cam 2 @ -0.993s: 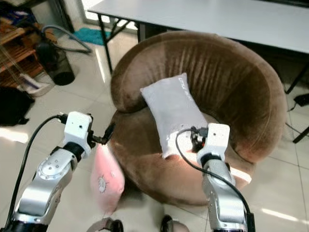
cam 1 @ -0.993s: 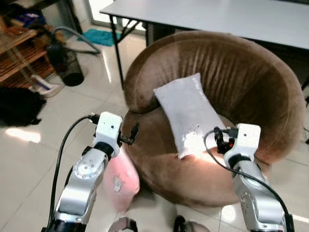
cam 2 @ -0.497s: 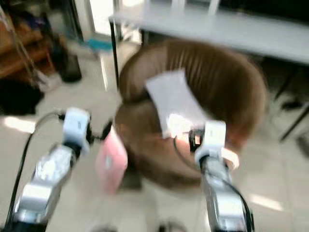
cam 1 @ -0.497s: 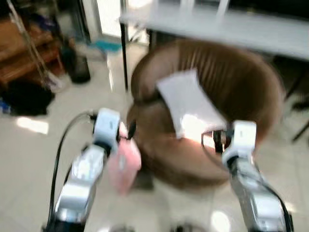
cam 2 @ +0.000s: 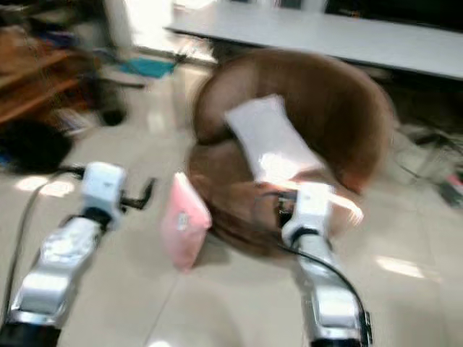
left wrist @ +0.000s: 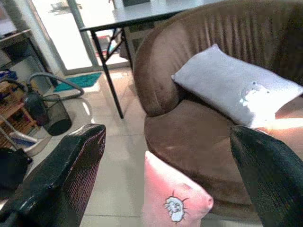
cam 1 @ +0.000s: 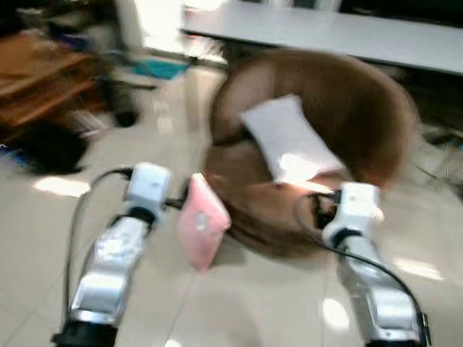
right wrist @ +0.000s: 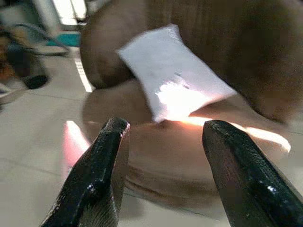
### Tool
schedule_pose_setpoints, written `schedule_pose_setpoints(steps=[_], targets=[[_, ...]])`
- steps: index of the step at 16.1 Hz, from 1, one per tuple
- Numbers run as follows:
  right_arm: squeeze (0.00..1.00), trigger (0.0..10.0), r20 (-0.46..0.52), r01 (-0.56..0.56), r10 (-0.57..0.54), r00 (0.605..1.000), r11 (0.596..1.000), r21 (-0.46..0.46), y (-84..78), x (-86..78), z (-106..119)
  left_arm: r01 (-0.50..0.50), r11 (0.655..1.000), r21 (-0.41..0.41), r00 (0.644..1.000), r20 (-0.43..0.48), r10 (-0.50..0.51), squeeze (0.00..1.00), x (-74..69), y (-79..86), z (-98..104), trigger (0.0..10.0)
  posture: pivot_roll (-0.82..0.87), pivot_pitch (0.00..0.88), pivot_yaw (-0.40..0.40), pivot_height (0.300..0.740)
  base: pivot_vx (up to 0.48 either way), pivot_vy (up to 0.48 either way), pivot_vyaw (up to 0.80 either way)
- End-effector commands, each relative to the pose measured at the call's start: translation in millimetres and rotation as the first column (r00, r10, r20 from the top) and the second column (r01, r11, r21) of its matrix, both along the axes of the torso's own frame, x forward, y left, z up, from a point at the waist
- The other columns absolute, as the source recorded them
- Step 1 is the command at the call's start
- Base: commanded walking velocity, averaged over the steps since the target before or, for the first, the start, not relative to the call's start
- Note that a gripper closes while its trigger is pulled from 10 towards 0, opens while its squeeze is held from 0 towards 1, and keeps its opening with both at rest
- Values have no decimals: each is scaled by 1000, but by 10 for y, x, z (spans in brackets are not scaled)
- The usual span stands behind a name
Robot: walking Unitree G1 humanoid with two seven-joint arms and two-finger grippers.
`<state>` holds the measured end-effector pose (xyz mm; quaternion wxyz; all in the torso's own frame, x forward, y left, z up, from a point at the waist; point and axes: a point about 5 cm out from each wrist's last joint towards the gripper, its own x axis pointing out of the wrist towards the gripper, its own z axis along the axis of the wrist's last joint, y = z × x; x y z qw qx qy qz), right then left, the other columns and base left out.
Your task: Move the pillow to the sofa from floor
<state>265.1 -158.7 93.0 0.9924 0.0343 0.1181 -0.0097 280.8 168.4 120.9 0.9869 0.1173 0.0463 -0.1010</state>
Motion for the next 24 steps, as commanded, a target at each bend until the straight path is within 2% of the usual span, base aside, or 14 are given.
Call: schedule_pose_setpoints(steps=[1,9,17,20,24], targets=[[0,10000,-4,43,-43,999,999,-22,-126,-18,4,31,999,-6,999,20,-31,0,31,-104,37,10000,-30,25,7,740,0,480,-800],[0,10000,-11,38,-38,999,999,-16,-118,-23,-6,26,1000,-5,999,23,-26,0,35,-94,41,10000,-29,23,3,740,0,480,-800],[0,10000,-22,49,-49,999,999,-2,-137,-32,-86,37,999,-7,999,-1,-37,0,-1,-110,-49,10000,-27,3,11,740,0,480,-800],[0,10000,-38,19,-20,999,1000,-24,-135,-36,-124,34,999,-5,999,-31,-34,0,-40,-107,-155,10000,-30,0,10,740,0,480,0],[0,10000,-65,67,-68,996,998,-12,-225,-70,-283,39,999,-3,998,-42,-39,0,6,-108,-186,10000,-22,0,35,740,0,480,0]])
